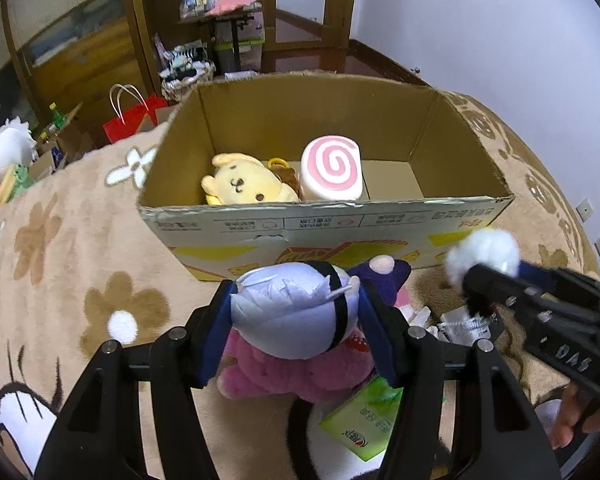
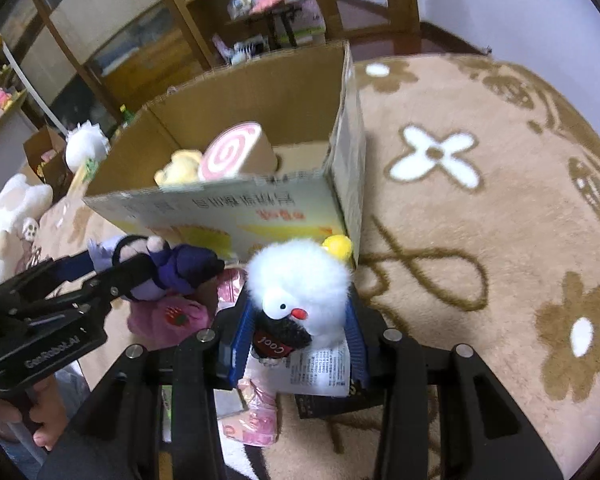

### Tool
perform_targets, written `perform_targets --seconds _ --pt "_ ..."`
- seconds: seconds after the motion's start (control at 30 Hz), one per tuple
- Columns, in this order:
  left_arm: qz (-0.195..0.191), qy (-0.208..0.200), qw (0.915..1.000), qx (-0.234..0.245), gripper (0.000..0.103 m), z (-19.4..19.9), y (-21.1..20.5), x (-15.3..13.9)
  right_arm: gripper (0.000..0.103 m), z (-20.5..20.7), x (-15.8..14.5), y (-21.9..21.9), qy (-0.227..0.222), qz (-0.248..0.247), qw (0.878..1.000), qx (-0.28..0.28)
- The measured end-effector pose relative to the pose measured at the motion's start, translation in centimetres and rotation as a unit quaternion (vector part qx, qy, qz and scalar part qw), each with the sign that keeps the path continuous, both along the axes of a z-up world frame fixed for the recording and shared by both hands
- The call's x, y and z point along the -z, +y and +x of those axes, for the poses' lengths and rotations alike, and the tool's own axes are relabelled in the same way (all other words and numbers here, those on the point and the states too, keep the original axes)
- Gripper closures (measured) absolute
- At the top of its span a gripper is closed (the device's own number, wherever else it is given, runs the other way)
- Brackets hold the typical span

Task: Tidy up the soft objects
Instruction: 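Lift both plushes and carry them over the cardboard box with both tools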

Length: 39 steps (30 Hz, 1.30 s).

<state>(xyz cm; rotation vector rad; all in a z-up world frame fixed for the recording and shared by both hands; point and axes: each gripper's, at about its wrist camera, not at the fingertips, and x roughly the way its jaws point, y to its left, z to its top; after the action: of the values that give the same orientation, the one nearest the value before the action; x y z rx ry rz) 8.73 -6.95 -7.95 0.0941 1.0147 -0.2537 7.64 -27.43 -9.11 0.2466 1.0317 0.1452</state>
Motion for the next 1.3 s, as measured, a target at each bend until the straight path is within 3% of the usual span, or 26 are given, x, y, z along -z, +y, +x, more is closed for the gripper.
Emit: perform_targets --seconds 0.43,0.6,0.77,1.0,1.3 --pt "0.011 -0.079 0.9966 -0.019 0.044 -1.9 2.0 -4.8 0.06 -2.5 -6.6 -0.1 -0.109 -0.005 0.994 0.017" --pt "0.031 -0.15 0.9874 -0.039 0.044 -3.2 2.4 -7.4 0.06 -2.4 -9.3 0.3 -0.145 -0.004 0.989 0.01" --pt "0.044 -0.187 0.9808 -0.036 0.044 -3.6 2.4 -9.0 0.06 -1.9 -11.8 0.8 -0.179 -0.011 0.984 -0.002" --pt "0.033 -0.217 0.9748 -0.041 0.043 -2.0 2.7 -11.0 0.06 -1.2 -13.8 1.3 -0.215 -0.024 0.976 -0.006" --pt "0.025 -0.224 0.9723 -0.064 0.043 1.7 4.0 -10.8 0.059 0.3 -14.9 1.6 -0.241 -0.035 0.97 -0.011"
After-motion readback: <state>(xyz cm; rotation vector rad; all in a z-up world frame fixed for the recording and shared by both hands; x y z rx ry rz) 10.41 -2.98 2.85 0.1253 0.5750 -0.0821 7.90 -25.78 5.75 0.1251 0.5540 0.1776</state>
